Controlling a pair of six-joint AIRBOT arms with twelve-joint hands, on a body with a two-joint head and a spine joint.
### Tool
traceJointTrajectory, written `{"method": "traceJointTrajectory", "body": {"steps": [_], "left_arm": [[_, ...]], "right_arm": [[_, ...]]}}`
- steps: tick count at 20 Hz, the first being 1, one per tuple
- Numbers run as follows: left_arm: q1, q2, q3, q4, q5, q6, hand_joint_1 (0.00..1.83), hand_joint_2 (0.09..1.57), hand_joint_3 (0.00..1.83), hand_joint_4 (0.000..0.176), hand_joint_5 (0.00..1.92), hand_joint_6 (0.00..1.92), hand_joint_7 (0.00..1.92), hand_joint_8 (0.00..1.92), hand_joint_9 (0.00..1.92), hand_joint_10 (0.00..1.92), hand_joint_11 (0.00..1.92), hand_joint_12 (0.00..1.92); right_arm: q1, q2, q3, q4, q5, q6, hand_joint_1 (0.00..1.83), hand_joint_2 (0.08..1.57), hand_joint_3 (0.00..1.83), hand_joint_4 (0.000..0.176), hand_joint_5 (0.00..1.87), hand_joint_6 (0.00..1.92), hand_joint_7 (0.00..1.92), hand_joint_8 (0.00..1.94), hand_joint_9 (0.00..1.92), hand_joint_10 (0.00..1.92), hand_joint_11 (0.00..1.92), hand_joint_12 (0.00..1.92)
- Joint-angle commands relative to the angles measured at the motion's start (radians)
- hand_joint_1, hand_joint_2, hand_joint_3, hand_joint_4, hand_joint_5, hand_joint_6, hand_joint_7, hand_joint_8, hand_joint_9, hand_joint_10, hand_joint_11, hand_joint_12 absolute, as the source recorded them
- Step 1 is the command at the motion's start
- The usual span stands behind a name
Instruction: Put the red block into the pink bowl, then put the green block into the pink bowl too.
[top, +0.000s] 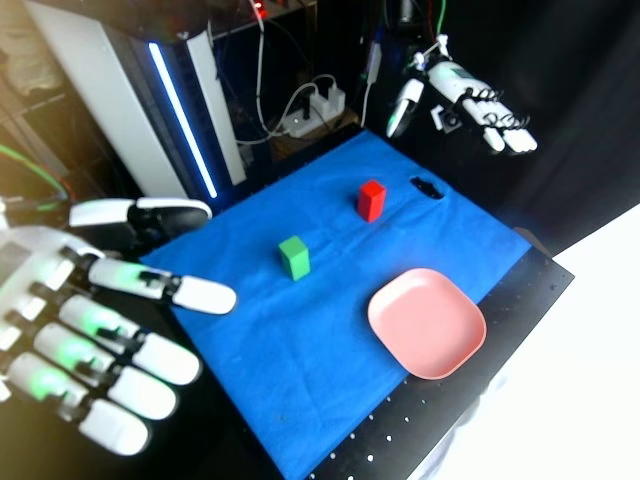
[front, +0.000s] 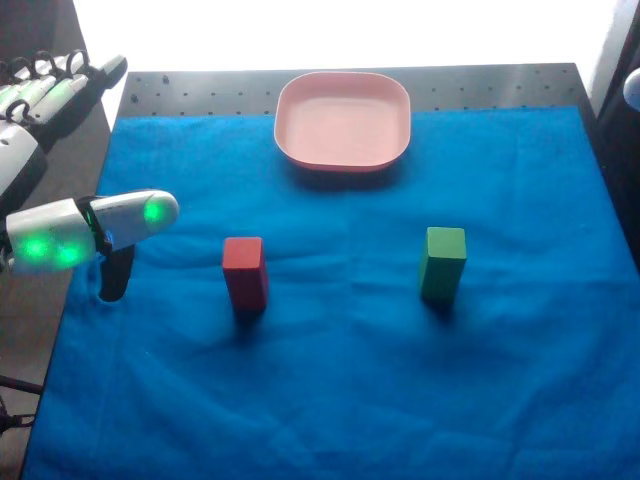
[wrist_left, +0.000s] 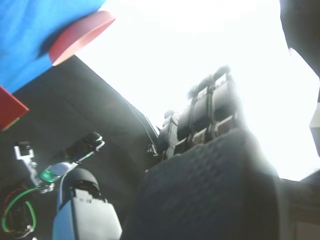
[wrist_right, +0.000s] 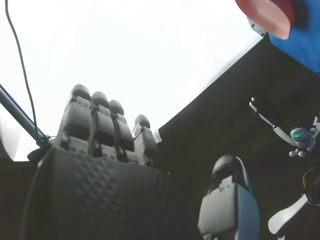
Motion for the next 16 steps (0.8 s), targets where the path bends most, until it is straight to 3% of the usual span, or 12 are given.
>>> {"method": "traceJointTrajectory", "body": {"steps": [1, 3, 6, 7, 9, 11, 13, 14, 16], "left_arm": [[-0.015, -0.002, 0.005, 0.016, -0.114, -0.003, 0.06, 0.83, 0.02, 0.135, 0.0, 0.0, 0.0, 0.0, 0.0, 0.0, 0.0, 0.0], [-0.018, -0.002, 0.009, 0.029, -0.108, -0.017, 0.05, 0.85, 0.02, 0.121, 0.0, 0.0, 0.0, 0.0, 0.0, 0.0, 0.0, 0.0], [-0.018, -0.01, 0.047, 0.079, -0.125, -0.155, 0.07, 0.89, 0.01, 0.064, 0.0, 0.0, 0.0, 0.0, 0.01, 0.0, 0.02, 0.01], [-0.018, -0.009, 0.046, 0.087, -0.125, -0.156, 0.08, 0.9, 0.01, 0.043, 0.0, 0.0, 0.01, 0.0, 0.02, 0.01, 0.04, 0.02], [-0.023, -0.001, 0.045, 0.118, -0.109, -0.156, 0.11, 0.89, 0.0, 0.049, 0.0, 0.0, 0.0, 0.0, 0.03, 0.01, 0.05, 0.03], [-0.037, 0.017, 0.042, 0.164, -0.068, -0.156, 0.1, 0.88, 0.0, 0.043, 0.0, 0.0, 0.0, 0.0, 0.0, 0.0, 0.02, 0.02], [-0.045, 0.028, 0.043, 0.198, -0.035, -0.155, 0.13, 0.86, 0.0, 0.056, 0.0, 0.0, 0.0, 0.0, 0.0, 0.0, 0.02, 0.02], [-0.046, 0.029, 0.043, 0.199, -0.033, -0.155, 0.14, 0.85, 0.0, 0.075, 0.0, 0.0, 0.0, 0.0, 0.0, 0.0, 0.03, 0.02], [-0.049, 0.036, 0.044, 0.217, -0.011, -0.155, 0.19, 0.81, 0.0, 0.091, 0.0, 0.0, 0.0, 0.0, 0.0, 0.0, 0.0, 0.0]], "right_arm": [[0.015, 0.001, 0.01, 0.006, 0.112, 0.004, 0.08, 0.95, 0.02, 0.144, 0.0, 0.0, 0.0, 0.0, 0.0, 0.0, 0.0, 0.0], [0.015, 0.001, 0.012, 0.0, 0.101, 0.004, 0.07, 0.95, 0.02, 0.099, 0.0, 0.0, 0.0, 0.0, 0.0, 0.0, 0.0, 0.0], [0.015, 0.001, 0.014, -0.005, 0.088, 0.004, 0.08, 0.95, 0.01, 0.085, 0.0, 0.0, 0.0, 0.0, 0.0, 0.0, 0.0, 0.0], [0.015, 0.001, 0.014, -0.005, 0.084, 0.004, 0.11, 0.94, 0.01, 0.083, 0.0, 0.0, 0.0, 0.0, 0.0, 0.0, 0.0, 0.0], [0.015, 0.001, 0.014, -0.008, 0.077, 0.004, 0.11, 0.95, 0.01, 0.085, 0.0, 0.0, 0.0, 0.0, 0.0, 0.0, 0.0, 0.0], [0.019, 0.002, 0.017, -0.023, 0.056, 0.004, 0.12, 0.93, 0.0, 0.107, 0.0, 0.0, 0.0, 0.0, 0.0, 0.0, 0.0, 0.0], [0.041, 0.002, 0.021, -0.053, 0.005, 0.004, 0.15, 0.92, 0.0, 0.092, 0.0, 0.0, 0.0, 0.0, 0.0, 0.0, 0.0, 0.0], [0.042, 0.002, 0.021, -0.055, 0.003, 0.004, 0.12, 0.92, 0.0, 0.078, 0.0, 0.0, 0.0, 0.0, 0.0, 0.0, 0.01, 0.01], [0.065, 0.002, 0.024, -0.084, -0.039, 0.004, 0.14, 0.94, 0.0, 0.076, 0.0, 0.0, 0.0, 0.0, 0.0, 0.0, 0.0, 0.0]]}}
